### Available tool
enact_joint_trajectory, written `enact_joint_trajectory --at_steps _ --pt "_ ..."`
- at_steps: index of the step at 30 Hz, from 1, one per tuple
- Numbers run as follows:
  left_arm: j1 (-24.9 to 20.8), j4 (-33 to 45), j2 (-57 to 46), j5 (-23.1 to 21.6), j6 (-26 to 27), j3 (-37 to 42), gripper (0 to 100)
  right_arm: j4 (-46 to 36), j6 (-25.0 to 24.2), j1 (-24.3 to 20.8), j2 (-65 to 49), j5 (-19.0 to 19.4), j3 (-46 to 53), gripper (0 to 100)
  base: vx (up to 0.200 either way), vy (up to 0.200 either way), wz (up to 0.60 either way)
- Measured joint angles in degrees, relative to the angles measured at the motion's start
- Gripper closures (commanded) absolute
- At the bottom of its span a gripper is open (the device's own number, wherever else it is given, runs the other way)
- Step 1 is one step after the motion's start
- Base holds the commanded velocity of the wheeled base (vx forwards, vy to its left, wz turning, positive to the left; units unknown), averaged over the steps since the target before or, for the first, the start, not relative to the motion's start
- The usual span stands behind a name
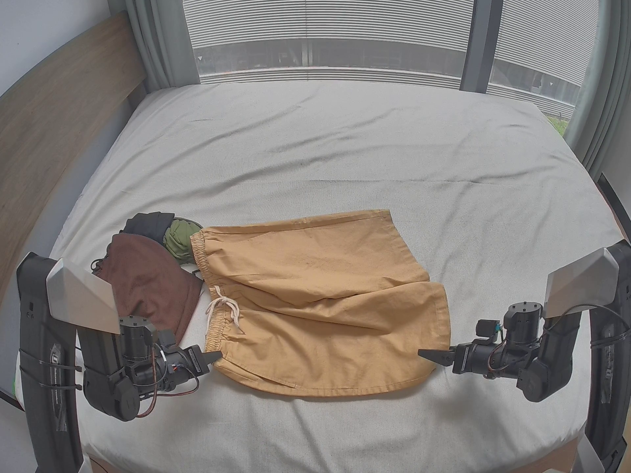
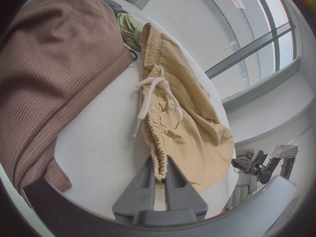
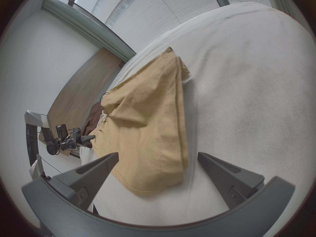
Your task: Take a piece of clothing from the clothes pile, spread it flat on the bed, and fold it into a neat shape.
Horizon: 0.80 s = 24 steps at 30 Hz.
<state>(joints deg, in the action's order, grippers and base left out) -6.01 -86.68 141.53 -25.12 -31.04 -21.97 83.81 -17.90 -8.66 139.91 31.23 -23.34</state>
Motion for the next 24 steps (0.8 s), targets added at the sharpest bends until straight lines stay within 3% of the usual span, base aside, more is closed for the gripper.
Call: enact_joint_trajectory --at_steps 4,11,24 --pt "-0.05 -0.33 0.06 0.0 0.02 0.04 100 4.21 -0.28 -1.23 2.38 0.95 -0.18 0 0.0 0.0 0.0" --pt "-0.07 -0.5 0.22 -0.05 0.02 0.11 100 4.57 -0.55 -2.54 4.41 4.51 0.87 0 0.0 0.0 0.0" --pt "-0.05 -1.07 0.26 -0.11 0.02 0.2 100 4.51 -1.58 -0.79 -2.93 10.89 9.16 0 0.0 0.0 0.0"
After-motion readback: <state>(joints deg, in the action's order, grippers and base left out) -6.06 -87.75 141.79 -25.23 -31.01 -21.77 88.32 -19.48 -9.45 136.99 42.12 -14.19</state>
